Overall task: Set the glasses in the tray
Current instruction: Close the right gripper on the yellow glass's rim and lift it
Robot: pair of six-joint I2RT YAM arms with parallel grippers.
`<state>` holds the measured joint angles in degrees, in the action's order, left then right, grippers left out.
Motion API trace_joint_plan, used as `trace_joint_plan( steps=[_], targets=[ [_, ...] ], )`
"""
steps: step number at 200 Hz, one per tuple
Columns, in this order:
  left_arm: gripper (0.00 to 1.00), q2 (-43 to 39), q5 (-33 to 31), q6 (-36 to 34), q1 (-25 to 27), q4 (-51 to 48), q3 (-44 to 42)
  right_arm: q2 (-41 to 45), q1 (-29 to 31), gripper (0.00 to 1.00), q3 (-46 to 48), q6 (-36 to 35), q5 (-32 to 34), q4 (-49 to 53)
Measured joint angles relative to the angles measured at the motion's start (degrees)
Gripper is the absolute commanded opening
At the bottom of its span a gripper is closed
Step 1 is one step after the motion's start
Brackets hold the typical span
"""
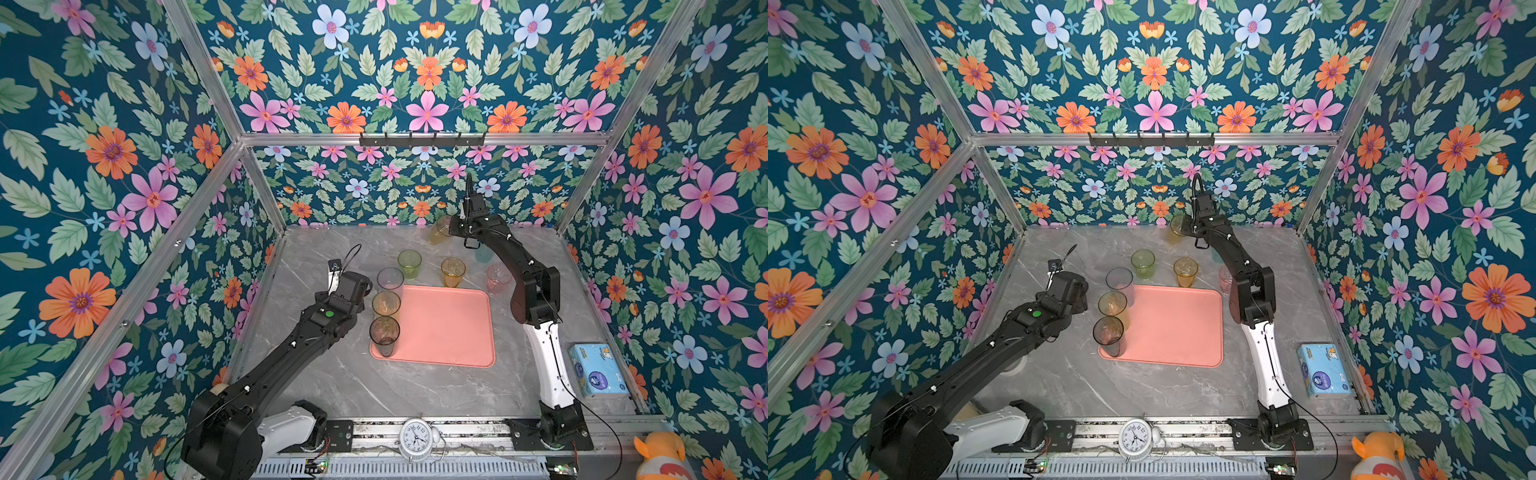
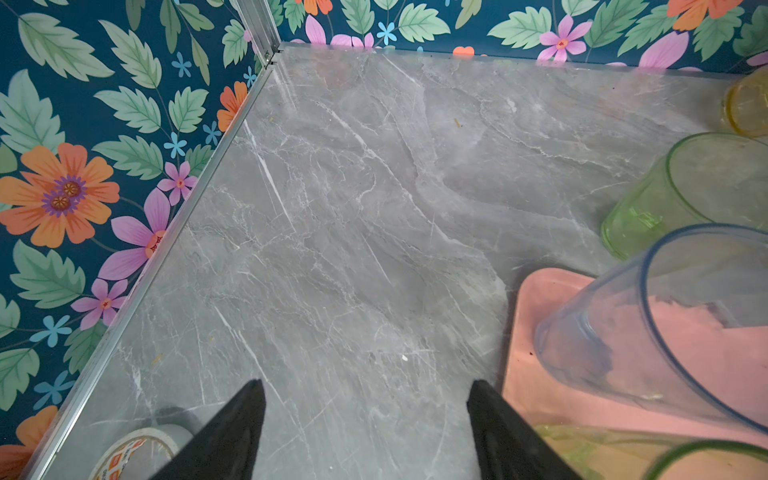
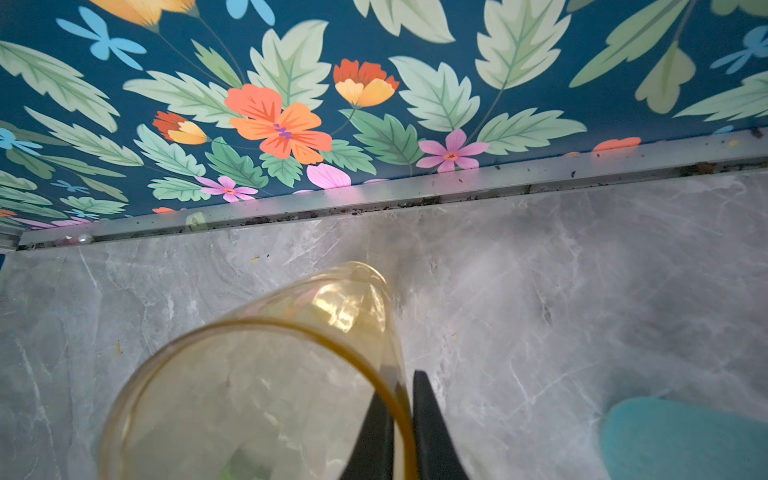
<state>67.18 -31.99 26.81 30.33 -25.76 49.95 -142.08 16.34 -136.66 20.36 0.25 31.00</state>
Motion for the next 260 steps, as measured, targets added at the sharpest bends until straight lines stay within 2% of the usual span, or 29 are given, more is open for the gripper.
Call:
trace_joint_plan(
  steps=[36, 101, 198, 260],
  targets=[
    [0.79, 0.59, 0.0, -0.2, -0.02, -0.02, 0.0, -0.63, 0.0, 0.0, -1.57, -1.03, -0.04, 0.81],
    [0.79, 0.46, 0.0, -0.17, -0.07, -0.02, -0.04, 0.26, 0.07, 0.0, -2.56, -2.36, -0.11, 4.0],
    [0.79, -2.56, -0.5, -0.48, -0.22, 0.42, -1.6, 12.15, 1.01, 0.0, -2.91, -4.26, -1.86, 15.58],
    [0.82, -5.99, -2.38, -3.15, -2.4, 2.1, -3.15, 19.67, 4.85, 0.0, -3.17, -5.99, -1.55, 24.94]
  ],
)
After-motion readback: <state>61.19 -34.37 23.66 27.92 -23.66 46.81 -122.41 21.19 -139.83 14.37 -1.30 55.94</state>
